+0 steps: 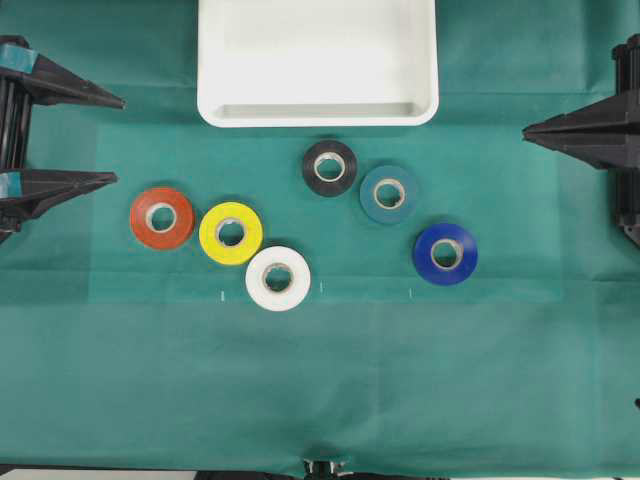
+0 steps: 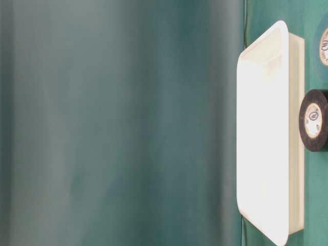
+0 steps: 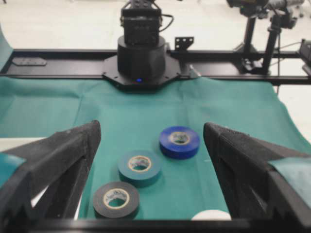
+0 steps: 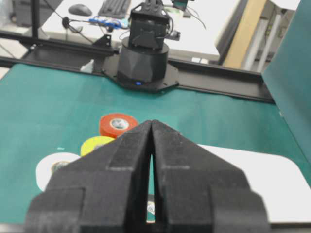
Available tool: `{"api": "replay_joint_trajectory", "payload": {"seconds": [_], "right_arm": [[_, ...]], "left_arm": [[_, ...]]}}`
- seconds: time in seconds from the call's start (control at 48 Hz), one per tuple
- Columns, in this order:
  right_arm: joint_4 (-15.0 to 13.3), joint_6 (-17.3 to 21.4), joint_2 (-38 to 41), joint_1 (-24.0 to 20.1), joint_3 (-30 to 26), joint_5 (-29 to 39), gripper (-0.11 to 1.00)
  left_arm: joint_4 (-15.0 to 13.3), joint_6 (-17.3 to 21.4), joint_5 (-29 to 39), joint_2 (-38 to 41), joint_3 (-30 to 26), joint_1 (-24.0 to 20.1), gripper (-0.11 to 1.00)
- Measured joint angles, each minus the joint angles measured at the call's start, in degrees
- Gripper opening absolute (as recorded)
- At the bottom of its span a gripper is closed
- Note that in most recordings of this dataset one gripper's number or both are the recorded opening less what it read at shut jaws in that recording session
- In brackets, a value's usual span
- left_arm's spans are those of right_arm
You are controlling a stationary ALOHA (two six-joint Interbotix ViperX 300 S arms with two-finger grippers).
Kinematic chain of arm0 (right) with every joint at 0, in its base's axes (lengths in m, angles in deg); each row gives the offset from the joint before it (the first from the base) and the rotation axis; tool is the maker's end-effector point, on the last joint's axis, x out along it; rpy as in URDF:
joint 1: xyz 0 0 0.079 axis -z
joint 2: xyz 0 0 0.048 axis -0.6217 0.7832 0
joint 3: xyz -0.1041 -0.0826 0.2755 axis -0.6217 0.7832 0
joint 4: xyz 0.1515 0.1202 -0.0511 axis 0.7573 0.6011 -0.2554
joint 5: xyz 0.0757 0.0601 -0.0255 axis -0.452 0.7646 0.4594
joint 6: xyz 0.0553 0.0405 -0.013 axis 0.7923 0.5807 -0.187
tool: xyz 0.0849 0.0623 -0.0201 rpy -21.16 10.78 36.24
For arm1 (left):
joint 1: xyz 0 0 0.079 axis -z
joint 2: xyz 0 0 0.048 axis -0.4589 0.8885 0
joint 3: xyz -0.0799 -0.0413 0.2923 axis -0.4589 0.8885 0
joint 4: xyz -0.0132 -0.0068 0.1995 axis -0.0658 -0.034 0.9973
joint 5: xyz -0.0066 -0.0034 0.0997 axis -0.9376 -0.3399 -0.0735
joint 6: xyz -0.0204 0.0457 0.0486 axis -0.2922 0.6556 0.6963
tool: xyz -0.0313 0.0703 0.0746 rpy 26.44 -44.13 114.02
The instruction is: Pick up the tape from a random location and place it into the white case.
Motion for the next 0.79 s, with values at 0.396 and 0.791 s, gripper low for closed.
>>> {"api": "replay_joint_trajectory", "payload": {"seconds": [0.396,0.791], "right_arm": [[0.0,0.0,0.0,-0.1,-0.5,0.5,0.00],[0.0,0.0,0.4,0.0,-1.0,1.1,0.00]], "left_arm": [[0.0,0.1,0.1,0.0,-0.1,-3.0,0.99],[0.1,0.2,2.5,0.0,-0.4,-6.7,0.99]]}}
